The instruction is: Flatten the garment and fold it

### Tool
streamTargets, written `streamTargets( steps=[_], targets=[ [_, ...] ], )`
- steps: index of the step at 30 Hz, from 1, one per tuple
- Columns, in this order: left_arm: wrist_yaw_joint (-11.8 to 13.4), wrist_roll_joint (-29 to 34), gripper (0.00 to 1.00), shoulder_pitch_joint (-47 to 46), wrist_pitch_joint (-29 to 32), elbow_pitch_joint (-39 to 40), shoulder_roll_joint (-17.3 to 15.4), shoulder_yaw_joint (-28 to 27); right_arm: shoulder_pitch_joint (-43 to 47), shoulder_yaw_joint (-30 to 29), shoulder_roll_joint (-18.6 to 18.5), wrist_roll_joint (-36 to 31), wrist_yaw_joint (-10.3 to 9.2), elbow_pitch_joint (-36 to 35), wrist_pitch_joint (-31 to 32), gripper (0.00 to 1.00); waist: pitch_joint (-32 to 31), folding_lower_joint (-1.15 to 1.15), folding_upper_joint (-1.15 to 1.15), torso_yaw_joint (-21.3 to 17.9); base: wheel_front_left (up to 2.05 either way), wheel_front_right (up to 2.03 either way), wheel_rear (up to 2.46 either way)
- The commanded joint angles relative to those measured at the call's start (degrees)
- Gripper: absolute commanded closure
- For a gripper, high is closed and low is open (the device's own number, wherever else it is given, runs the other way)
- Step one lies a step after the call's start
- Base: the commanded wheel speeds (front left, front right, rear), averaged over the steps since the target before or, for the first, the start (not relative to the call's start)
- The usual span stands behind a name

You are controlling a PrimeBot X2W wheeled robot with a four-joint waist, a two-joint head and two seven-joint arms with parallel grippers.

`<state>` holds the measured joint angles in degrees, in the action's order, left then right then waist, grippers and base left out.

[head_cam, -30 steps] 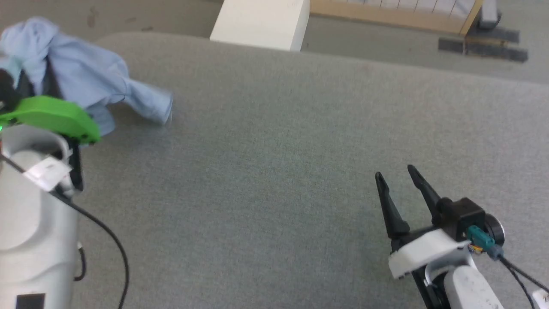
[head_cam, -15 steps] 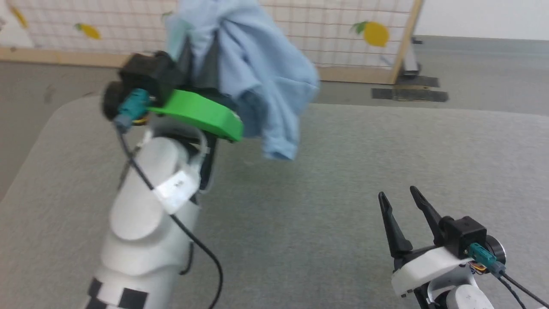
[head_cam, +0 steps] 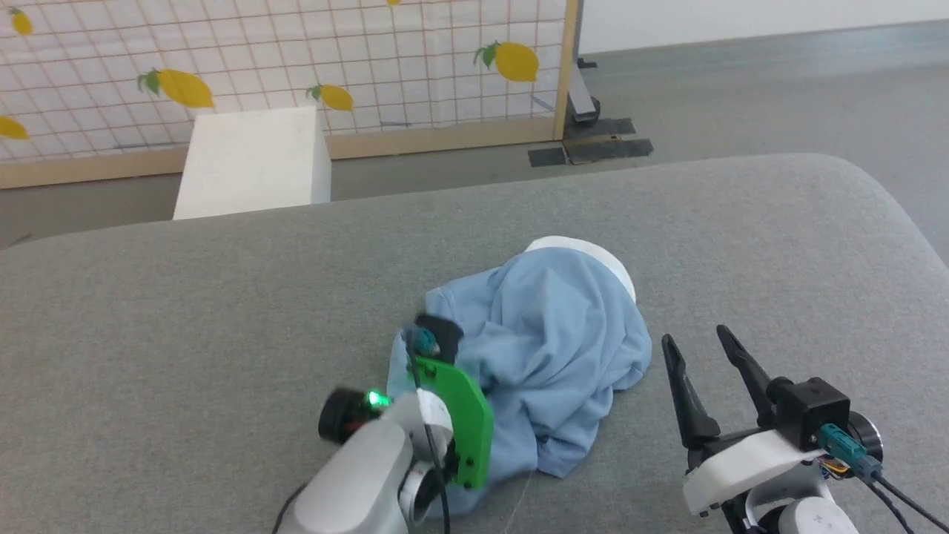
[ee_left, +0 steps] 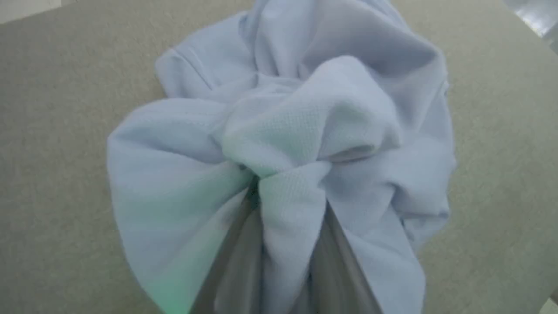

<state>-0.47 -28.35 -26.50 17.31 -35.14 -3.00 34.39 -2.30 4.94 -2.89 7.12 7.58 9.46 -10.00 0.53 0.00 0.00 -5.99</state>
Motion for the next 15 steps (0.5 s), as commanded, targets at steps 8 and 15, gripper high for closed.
streamTargets(
  steps=[8, 15],
  targets=[
    [-0.7, -4.2, 0.00, 4.8, 11.0, 1.2, -0.1, 2.3, -0.2, -0.3, 0.0, 0.4, -0.09, -0.1, 0.5, 0.00, 1.8, 0.00, 0.00, 0.9, 0.00, 0.00, 0.00],
    [1.9, -2.9, 0.00, 6.9, -10.6, 12.7, -1.0, -4.1, -0.9, -0.1, 0.0, 0.2, -0.09, -0.3, 0.2, 0.00, 1.6, 0.00, 0.00, 2.5, 0.00, 0.00, 0.00]
  ],
)
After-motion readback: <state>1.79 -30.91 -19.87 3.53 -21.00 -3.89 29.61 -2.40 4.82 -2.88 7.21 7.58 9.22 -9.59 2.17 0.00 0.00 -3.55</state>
